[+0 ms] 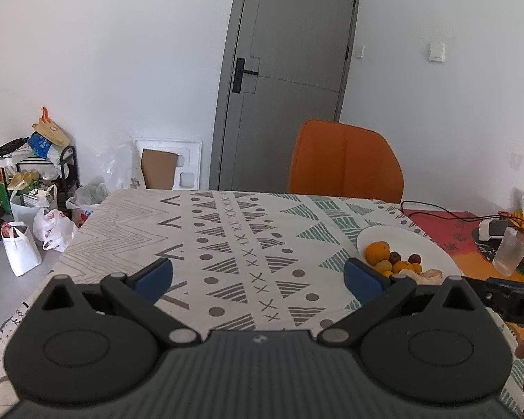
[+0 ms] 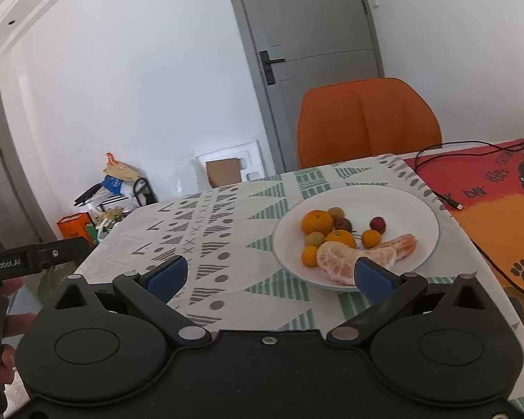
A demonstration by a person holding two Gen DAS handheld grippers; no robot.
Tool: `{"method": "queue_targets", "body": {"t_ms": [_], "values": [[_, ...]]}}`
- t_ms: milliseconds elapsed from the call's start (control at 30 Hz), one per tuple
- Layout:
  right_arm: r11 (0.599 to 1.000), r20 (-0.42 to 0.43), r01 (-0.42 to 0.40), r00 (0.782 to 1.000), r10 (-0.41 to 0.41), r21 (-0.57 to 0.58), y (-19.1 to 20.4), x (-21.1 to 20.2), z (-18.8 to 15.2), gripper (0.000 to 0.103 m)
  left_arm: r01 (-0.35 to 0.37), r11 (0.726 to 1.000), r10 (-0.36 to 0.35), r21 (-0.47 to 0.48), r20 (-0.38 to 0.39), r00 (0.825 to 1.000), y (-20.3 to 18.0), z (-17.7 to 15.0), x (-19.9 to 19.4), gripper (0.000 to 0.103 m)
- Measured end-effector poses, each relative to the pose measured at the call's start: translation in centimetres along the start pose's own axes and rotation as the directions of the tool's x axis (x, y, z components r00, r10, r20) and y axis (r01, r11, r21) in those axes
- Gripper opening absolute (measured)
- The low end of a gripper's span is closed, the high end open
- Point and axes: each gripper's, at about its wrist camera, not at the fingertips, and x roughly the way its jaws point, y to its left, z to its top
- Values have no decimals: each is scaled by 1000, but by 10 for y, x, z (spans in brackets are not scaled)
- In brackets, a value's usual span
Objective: Organize fruits
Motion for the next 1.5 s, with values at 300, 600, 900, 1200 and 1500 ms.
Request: {"method": "queue_targets", "body": {"t_ms": [300, 600, 900, 1200, 1500], "values": [[999, -23, -27, 999, 27, -22, 14, -12, -3, 103, -4, 999, 3, 34, 28, 1000, 8, -2, -27, 103], [998, -18, -54, 998, 54, -31, 17, -31, -8, 103, -38, 999, 38, 23, 17, 999, 25, -7, -39, 103], [998, -63, -37, 997, 33, -55, 15, -24, -17, 103, -70, 997, 70, 10, -37, 997, 36, -24, -35, 103], [998, -99, -38, 995, 32, -59, 16, -15, -27, 103, -80, 997, 81, 23, -58, 995, 32, -35, -33, 103], [998, -97, -36, 995, 31, -59, 14, -16, -27, 103, -78, 997, 80, 21, -67, 995, 33, -36, -34, 103]]}}
